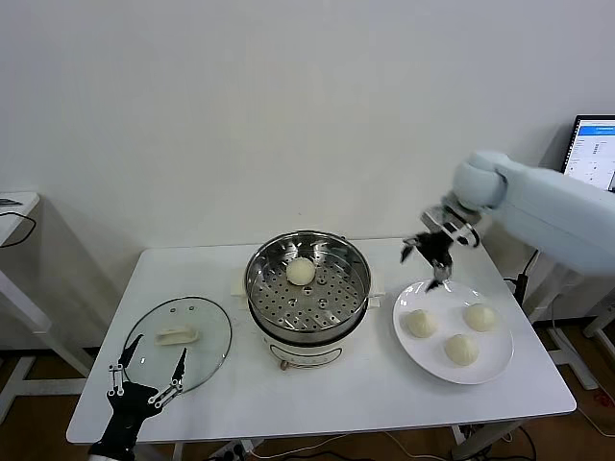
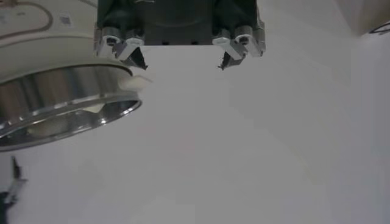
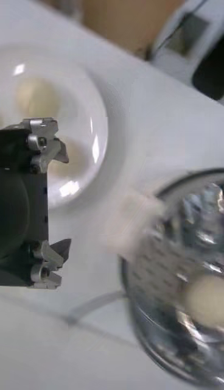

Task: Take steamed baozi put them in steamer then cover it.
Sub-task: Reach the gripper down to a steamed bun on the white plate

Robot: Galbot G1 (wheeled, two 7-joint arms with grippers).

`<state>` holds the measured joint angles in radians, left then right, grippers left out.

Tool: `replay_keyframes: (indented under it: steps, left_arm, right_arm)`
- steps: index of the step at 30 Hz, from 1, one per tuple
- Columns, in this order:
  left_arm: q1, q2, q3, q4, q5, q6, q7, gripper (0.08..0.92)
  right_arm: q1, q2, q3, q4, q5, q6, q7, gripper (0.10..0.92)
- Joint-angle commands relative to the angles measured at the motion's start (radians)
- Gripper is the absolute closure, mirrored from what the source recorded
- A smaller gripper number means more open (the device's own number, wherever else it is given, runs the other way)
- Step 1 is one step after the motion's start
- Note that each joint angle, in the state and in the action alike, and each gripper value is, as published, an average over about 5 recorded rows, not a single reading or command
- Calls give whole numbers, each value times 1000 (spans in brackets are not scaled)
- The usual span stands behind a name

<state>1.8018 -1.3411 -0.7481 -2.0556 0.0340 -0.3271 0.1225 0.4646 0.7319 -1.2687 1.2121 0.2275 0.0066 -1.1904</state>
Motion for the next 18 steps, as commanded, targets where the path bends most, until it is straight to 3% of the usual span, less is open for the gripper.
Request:
replay_keyframes:
  steps: [1, 11, 18]
  left_arm:
    - [2, -1, 3, 1, 2, -1, -1, 177]
    - [13, 3, -2, 1, 5, -5, -2, 177]
    - [18, 3, -2, 0, 9, -8, -4, 177]
  right_arm:
    - [-100, -101, -73, -1, 67, -108, 110, 203]
    - [-217, -40, 18, -43, 12, -121, 256, 203]
    - [-270, -8, 62, -69, -5, -122, 281, 203]
